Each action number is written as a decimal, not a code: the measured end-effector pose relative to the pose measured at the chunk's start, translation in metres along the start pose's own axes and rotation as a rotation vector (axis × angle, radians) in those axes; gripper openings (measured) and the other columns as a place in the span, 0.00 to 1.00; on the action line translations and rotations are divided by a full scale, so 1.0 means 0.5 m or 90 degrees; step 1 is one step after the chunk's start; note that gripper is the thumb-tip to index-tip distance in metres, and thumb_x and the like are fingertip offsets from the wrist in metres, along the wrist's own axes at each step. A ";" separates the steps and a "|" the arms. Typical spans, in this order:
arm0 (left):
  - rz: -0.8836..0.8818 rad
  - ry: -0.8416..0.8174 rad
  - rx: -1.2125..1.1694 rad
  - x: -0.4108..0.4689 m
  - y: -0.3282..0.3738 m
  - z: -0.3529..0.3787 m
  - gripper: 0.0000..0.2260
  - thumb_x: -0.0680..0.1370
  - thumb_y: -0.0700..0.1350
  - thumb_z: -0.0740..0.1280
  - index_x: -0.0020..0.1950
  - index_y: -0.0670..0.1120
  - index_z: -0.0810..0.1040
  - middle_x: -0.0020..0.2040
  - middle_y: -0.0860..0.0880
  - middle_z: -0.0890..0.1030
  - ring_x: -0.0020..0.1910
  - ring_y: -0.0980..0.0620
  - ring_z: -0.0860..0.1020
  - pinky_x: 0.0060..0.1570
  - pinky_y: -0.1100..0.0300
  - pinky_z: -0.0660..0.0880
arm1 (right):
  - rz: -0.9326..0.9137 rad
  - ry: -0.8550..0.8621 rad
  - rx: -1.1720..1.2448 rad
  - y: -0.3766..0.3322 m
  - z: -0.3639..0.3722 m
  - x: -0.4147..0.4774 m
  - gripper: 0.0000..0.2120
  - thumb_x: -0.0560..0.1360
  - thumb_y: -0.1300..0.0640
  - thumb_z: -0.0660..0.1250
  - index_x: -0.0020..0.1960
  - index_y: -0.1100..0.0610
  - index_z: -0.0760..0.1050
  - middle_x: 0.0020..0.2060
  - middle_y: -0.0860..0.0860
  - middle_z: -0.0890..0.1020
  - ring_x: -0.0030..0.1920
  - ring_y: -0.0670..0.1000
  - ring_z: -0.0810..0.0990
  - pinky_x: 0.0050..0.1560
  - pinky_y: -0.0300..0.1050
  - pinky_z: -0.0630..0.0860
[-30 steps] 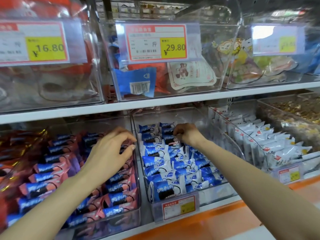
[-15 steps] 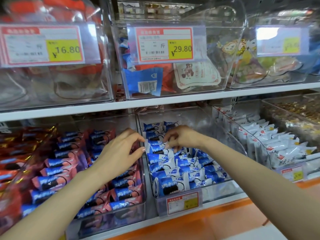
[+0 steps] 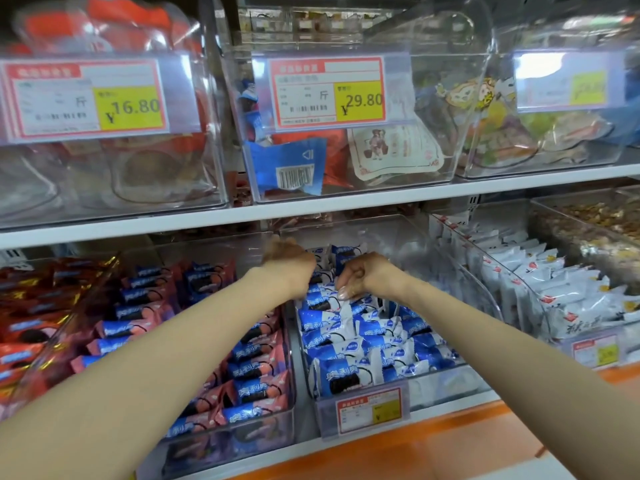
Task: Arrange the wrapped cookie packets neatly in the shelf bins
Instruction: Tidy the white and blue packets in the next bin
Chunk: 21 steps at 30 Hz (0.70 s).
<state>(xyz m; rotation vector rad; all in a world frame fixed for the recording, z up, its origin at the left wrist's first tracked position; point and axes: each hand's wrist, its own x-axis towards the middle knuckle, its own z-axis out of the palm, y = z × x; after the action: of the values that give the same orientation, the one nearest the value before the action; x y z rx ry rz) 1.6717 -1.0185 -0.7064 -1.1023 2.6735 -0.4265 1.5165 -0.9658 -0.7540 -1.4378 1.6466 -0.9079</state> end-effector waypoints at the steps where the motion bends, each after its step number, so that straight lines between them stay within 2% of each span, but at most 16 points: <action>1: 0.008 -0.013 0.011 0.006 0.003 -0.002 0.11 0.73 0.53 0.70 0.51 0.48 0.80 0.51 0.50 0.80 0.57 0.49 0.73 0.62 0.53 0.65 | -0.005 0.012 0.010 0.003 0.001 -0.001 0.06 0.69 0.70 0.72 0.39 0.62 0.77 0.33 0.54 0.81 0.31 0.42 0.82 0.36 0.33 0.78; 4: 0.018 -0.010 0.012 0.013 0.006 -0.006 0.05 0.75 0.48 0.69 0.43 0.49 0.76 0.45 0.51 0.78 0.54 0.50 0.75 0.63 0.53 0.62 | -0.016 0.040 0.036 0.012 0.006 -0.003 0.08 0.68 0.71 0.71 0.37 0.61 0.76 0.34 0.54 0.81 0.30 0.41 0.81 0.35 0.32 0.78; 7: 0.003 -0.043 0.056 0.014 0.010 -0.007 0.11 0.77 0.45 0.65 0.35 0.47 0.69 0.45 0.50 0.75 0.54 0.49 0.74 0.61 0.54 0.63 | -0.020 0.059 0.037 0.015 0.015 -0.003 0.09 0.68 0.72 0.71 0.36 0.61 0.75 0.32 0.55 0.80 0.28 0.40 0.80 0.33 0.32 0.77; 10: 0.018 -0.047 0.077 0.009 0.013 -0.014 0.04 0.77 0.46 0.66 0.46 0.45 0.76 0.52 0.48 0.78 0.57 0.48 0.73 0.61 0.53 0.64 | -0.019 0.056 0.021 0.012 0.015 -0.006 0.09 0.69 0.72 0.71 0.38 0.60 0.76 0.33 0.54 0.80 0.28 0.40 0.80 0.35 0.32 0.77; 11: 0.031 -0.034 0.070 0.006 0.010 -0.015 0.07 0.76 0.48 0.67 0.50 0.45 0.77 0.53 0.48 0.78 0.57 0.48 0.72 0.61 0.53 0.64 | -0.027 0.052 -0.001 0.008 0.009 -0.010 0.09 0.69 0.71 0.71 0.40 0.59 0.76 0.34 0.54 0.80 0.31 0.41 0.80 0.37 0.33 0.78; 13: 0.056 0.039 0.019 -0.003 0.003 -0.012 0.10 0.74 0.50 0.69 0.51 0.46 0.78 0.53 0.48 0.77 0.56 0.48 0.72 0.57 0.55 0.66 | -0.058 0.072 -0.055 -0.003 -0.013 -0.023 0.10 0.68 0.70 0.72 0.45 0.59 0.76 0.35 0.53 0.80 0.35 0.45 0.79 0.40 0.35 0.76; 15: 0.085 0.091 -0.062 -0.016 -0.001 -0.007 0.08 0.74 0.47 0.69 0.51 0.46 0.78 0.51 0.49 0.78 0.52 0.50 0.73 0.49 0.59 0.66 | -0.075 0.052 -0.090 -0.013 -0.031 -0.044 0.08 0.70 0.68 0.71 0.44 0.58 0.77 0.36 0.52 0.80 0.36 0.45 0.78 0.38 0.34 0.75; 18: 0.115 -0.008 -0.162 -0.031 0.002 -0.001 0.09 0.74 0.45 0.70 0.53 0.48 0.77 0.50 0.51 0.80 0.45 0.54 0.71 0.41 0.62 0.63 | -0.047 -0.092 -0.155 -0.017 -0.012 -0.071 0.05 0.71 0.66 0.72 0.41 0.58 0.78 0.33 0.49 0.82 0.32 0.38 0.78 0.36 0.33 0.75; 21: 0.123 -0.070 -0.184 -0.032 0.006 -0.002 0.10 0.73 0.46 0.71 0.54 0.48 0.77 0.51 0.51 0.80 0.43 0.55 0.72 0.40 0.62 0.65 | -0.060 -0.036 -0.154 0.000 0.010 -0.071 0.06 0.72 0.69 0.70 0.39 0.61 0.77 0.30 0.50 0.80 0.26 0.37 0.77 0.30 0.33 0.74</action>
<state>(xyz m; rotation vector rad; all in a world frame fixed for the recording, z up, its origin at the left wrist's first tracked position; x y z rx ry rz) 1.6806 -1.0047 -0.7051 -0.8914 2.7662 0.0558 1.5238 -0.9307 -0.7531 -1.7004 1.7027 -0.7304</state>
